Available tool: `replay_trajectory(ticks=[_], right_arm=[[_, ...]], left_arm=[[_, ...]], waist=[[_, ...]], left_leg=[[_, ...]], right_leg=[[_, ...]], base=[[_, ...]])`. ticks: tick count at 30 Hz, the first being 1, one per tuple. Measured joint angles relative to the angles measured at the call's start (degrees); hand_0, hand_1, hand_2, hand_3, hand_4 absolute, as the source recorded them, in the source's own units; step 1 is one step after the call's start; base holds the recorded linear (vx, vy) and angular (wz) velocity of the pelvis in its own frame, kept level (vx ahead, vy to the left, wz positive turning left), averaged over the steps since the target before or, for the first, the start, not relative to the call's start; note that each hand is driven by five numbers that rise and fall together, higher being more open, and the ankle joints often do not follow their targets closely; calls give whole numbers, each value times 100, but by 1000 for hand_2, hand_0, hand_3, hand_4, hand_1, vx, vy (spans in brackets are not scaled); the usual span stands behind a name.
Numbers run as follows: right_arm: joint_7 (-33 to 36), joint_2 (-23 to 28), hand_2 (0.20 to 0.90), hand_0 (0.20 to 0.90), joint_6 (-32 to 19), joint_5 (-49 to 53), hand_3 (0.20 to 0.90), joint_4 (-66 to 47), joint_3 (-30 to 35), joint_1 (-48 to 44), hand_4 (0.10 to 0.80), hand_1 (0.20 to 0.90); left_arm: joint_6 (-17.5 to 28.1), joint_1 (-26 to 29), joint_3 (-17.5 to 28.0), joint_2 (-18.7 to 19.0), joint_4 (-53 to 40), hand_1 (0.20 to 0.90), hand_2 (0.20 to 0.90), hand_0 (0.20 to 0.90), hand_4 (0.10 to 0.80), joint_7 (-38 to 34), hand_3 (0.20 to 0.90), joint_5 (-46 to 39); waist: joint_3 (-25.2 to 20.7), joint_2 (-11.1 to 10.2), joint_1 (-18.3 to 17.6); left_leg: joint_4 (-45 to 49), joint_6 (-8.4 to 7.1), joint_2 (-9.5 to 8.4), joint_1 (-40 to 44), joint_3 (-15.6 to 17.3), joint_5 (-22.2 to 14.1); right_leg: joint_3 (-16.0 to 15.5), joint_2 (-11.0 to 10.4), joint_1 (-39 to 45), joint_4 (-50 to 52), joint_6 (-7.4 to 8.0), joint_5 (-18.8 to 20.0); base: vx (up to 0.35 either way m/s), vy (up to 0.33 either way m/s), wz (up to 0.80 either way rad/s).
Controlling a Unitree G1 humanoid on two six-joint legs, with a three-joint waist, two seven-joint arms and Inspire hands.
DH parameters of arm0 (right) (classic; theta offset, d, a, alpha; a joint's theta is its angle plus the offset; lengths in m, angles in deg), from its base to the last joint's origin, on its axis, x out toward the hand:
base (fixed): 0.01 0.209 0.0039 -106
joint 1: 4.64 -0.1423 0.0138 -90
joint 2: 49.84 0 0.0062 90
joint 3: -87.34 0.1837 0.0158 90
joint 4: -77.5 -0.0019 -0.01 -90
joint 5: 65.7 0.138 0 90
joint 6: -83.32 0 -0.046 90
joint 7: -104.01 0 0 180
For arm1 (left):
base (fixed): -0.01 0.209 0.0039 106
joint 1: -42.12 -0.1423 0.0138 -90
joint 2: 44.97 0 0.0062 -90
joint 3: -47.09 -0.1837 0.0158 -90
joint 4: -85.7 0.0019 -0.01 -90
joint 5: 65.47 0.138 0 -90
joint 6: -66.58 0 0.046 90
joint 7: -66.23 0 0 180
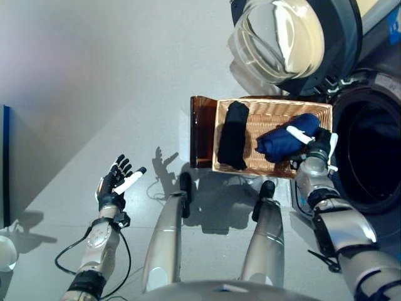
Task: Pick up the clothes and place them into the washing machine
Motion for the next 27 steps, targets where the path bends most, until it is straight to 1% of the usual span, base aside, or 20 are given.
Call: replay_trajectory(ticks=[2, 3, 5, 6, 7, 9, 14, 17, 21, 25, 27], right_arm=[[-228, -99, 200, 200, -222, 873, 200, -4, 454, 94, 300, 200], [-369, -157, 200, 200, -349, 1467, 200, 2, 696, 124, 300, 200], [-652, -373, 200, 200, -641, 2632, 200, -5, 1452, 114, 300, 200], [-782, -459, 200, 200, -836, 3289, 200, 4, 1658, 134, 300, 200], [-929, -581, 200, 200, -984, 3829, 200, -23, 1998, 128, 300, 200], [-1040, -732, 200, 200, -1219, 4694, 200, 11, 2318, 137, 300, 200], [-1038, -847, 200, 200, -1450, 5332, 200, -3, 2420, 153, 300, 200], [-1031, -840, 200, 200, -1604, 5419, 200, -39, 2438, 76, 300, 200], [-935, -815, 200, 200, -1931, 5446, 200, -401, 2474, -74, 300, 200], [-626, -493, 200, 200, -1970, 5435, 200, -392, 2507, -377, 300, 200], [-481, -414, 200, 200, -2078, 5426, 200, -435, 2581, -514, 300, 200]], left_arm=[[0, -10, 0, 0, -3, 900, 900, 900, 800, 1, 900, -3], [-1, -9, -4, -1, -1, 900, 900, 900, 800, 2, 900, -6], [-6, -8, -5, -2, -2, 900, 900, 900, 800, 8, 900, -29], [-6, -7, -5, -4, -4, 900, 900, 900, 800, 5, 900, -36], [-12, -8, -8, -9, 0, 900, 900, 900, 800, -2, 900, -72], [-13, -8, -25, -10, -1, 900, 900, 900, 800, 0, 900, -160], [-17, -11, -40, -16, 10, 900, 900, 900, 800, -3, 900, -255], [-16, -30, -48, -15, 8, 900, 900, 900, 800, -2, 900, -260], [-18, -132, -56, -13, 1, 900, 900, 900, 800, -3, 900, -376], [-22, -150, -89, -14, 8, 900, 900, 900, 800, -5, 900, -374], [-20, -162, -97, -14, 4, 900, 900, 900, 800, -3, 900, -373]], waist=[[0, 0, 7], [0, 0, -12], [0, 0, -32], [-1, 1, -40], [-1, 1, -53], [-1, 2, -65], [-4, 10, -65], [-9, 19, -60], [-19, 45, -47], [-48, 119, 1], [-63, 143, 12]], left_leg=[[6, -3, 6, 1, 1, -6], [9, -1, 7, 1, 4, -12], [14, 0, 6, 1, 8, -21], [23, -1, 8, 1, 8, -28], [24, 0, 8, 1, 8, -32], [32, 4, 6, 0, 11, -37], [66, 12, 5, 0, 24, -55], [70, 40, 2, 0, 42, -77], [67, 42, 0, -18, 88, -96], [96, 26, -1, -113, 124, -83], [95, 31, -2, -103, 137, -89]], right_leg=[[4, 1, 1, -2, 0, 0], [4, 5, 1, -6, 0, -1], [7, 3, 0, -8, 0, 0], [8, 0, 1, -5, 0, -1], [8, -9, 1, -6, 0, 0], [10, -13, 2, -4, 0, -1], [39, -25, 0, 1, 1, 0], [68, -26, -7, 1, 1, 0], [134, -18, -81, 5, 2, 0], [153, -28, -204, 30, 12, 6], [155, -34, -203, 38, 20, 10]], base=[[10, 2, -3], [0, 0, 0], [0, 0, 0], [0, 0, 0], [0, 0, 0], [0, 0, 0], [0, 0, 0], [0, 0, 0], [-6, -12, -4], [0, 0, 0], [0, 0, 0]])
